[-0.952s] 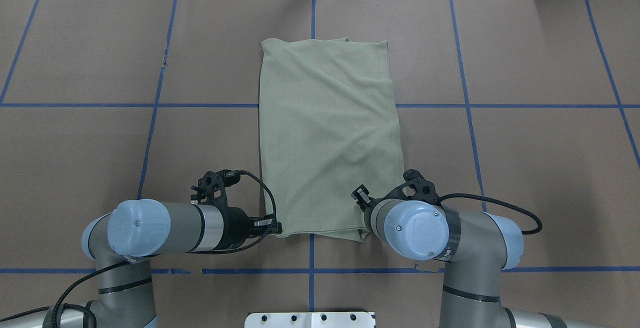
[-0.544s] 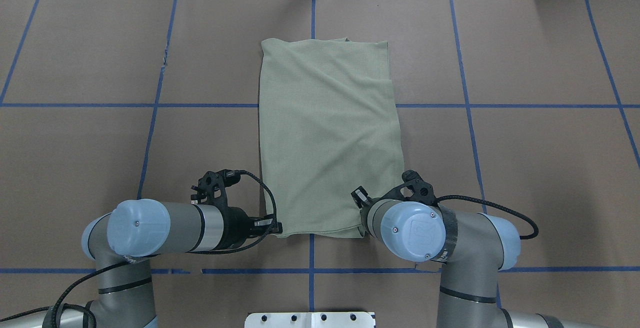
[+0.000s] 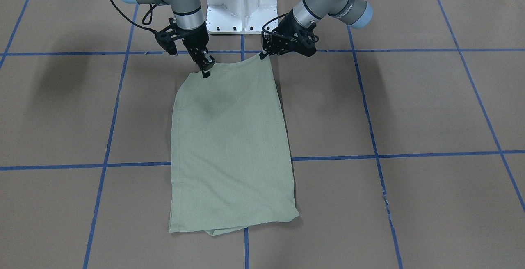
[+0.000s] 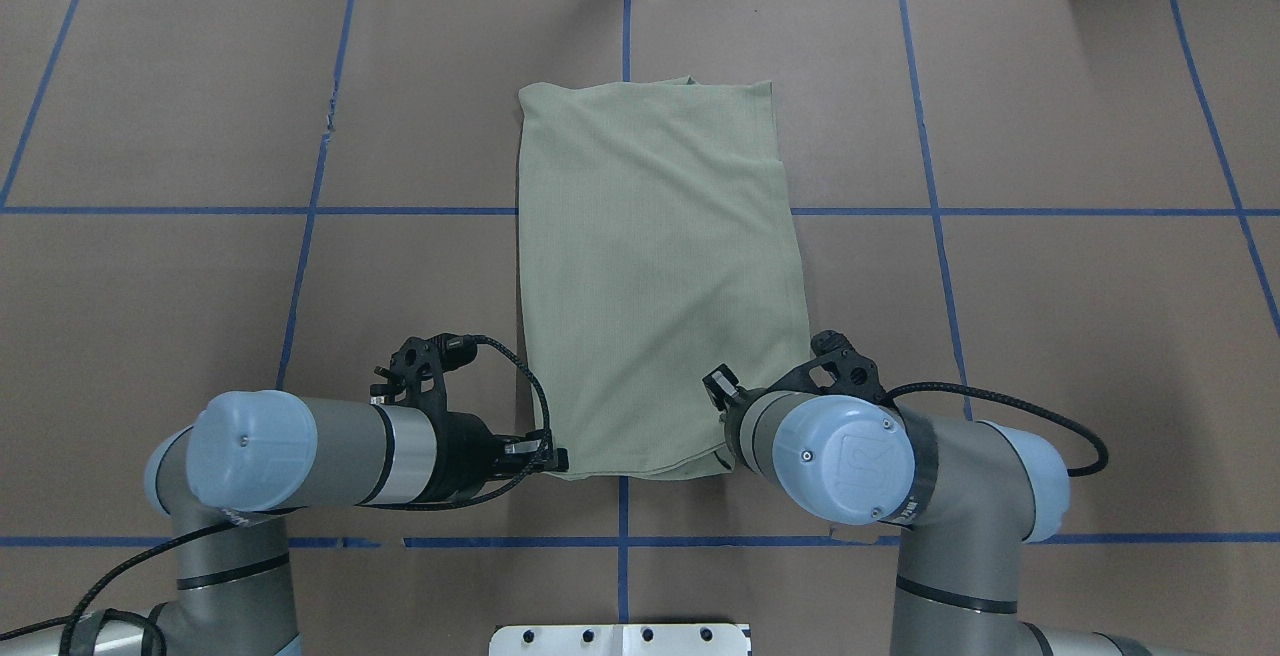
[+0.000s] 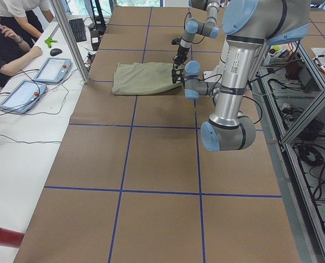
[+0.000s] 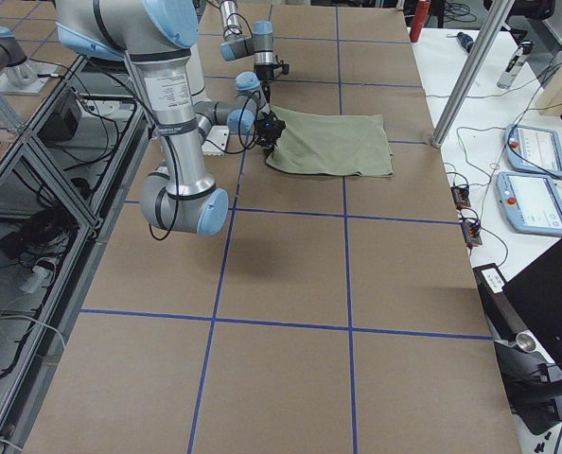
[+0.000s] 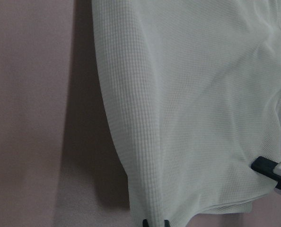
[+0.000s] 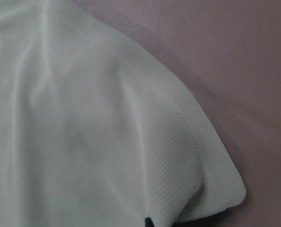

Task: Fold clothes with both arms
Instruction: 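Lift the near edge with both grippers and fold it toward the far edge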

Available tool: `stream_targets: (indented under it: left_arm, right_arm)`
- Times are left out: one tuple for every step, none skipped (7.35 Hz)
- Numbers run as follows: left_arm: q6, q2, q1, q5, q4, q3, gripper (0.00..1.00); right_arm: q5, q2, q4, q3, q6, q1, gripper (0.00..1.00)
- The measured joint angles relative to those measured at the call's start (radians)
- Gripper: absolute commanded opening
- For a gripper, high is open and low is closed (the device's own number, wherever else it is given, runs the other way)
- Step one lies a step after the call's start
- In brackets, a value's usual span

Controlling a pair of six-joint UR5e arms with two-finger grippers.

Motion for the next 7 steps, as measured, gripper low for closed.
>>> stream_targets:
  left_arm:
    - [0.000,0.024,-0.006,-0.037,0.059,-0.090,0.00]
    - [0.000,0.036,-0.009,-0.073,0.167,-0.204,0.00]
    - [0.001,0.035,-0.014,-0.104,0.292,-0.314,0.00]
    - [0.004,0.024,-0.023,-0.118,0.375,-0.368,0.00]
    - [0.016,0.001,-0.044,-0.122,0.413,-0.363,0.00]
    - [0.039,-0.036,-0.076,-0.122,0.428,-0.313,0.00]
    - [0.071,-0.079,-0.111,-0.123,0.431,-0.235,0.00]
  right_arm:
    - [0.003,0.002,-0.111,0.109,-0.001,-0.009,0.00]
    - [0.006,0.004,-0.218,0.227,-0.001,-0.027,0.00]
    - [0.017,0.016,-0.308,0.324,-0.002,-0.037,0.00]
    - [0.034,0.045,-0.368,0.368,-0.005,-0.033,0.00]
    - [0.042,0.071,-0.398,0.361,-0.025,-0.028,0.00]
    - [0.042,0.091,-0.400,0.323,-0.075,-0.011,0.00]
    - [0.041,0.110,-0.368,0.260,-0.133,0.023,0.00]
